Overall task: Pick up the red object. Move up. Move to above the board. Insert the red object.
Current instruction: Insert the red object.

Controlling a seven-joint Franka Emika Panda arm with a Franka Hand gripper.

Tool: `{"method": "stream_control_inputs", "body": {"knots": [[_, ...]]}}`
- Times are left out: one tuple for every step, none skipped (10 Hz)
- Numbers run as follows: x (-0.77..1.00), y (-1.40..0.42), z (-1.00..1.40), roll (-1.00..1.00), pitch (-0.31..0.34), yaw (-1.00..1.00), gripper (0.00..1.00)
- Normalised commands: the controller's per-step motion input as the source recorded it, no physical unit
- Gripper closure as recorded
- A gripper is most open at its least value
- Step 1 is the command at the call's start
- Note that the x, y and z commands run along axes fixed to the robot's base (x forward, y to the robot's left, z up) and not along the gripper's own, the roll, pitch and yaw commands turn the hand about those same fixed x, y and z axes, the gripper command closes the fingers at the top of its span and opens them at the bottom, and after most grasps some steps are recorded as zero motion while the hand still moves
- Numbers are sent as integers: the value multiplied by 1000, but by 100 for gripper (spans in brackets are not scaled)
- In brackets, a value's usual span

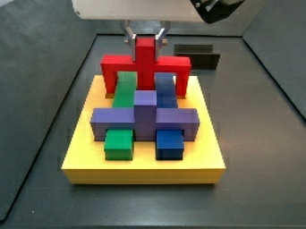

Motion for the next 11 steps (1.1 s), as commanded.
{"method": "stream_control_inputs", "body": {"knots": [[0,-37,-214,116,-66,0,100],[0,-43,-277,71,-83,0,100],[0,-31,-351,43,-107,0,100],[0,-123,-329,33,-103,0,100],[0,-240,-311,17,-91,29,100],[0,-171,-351,6,-110,71,100],[-111,0,-363,20,-126,29,100],[-189,166,-309,101,-116,0,100],[-26,220,-269,150,-83,31,100],[66,186,-243,160,-50,74,100],[129,-86,-280,179,-53,237,100]]}}
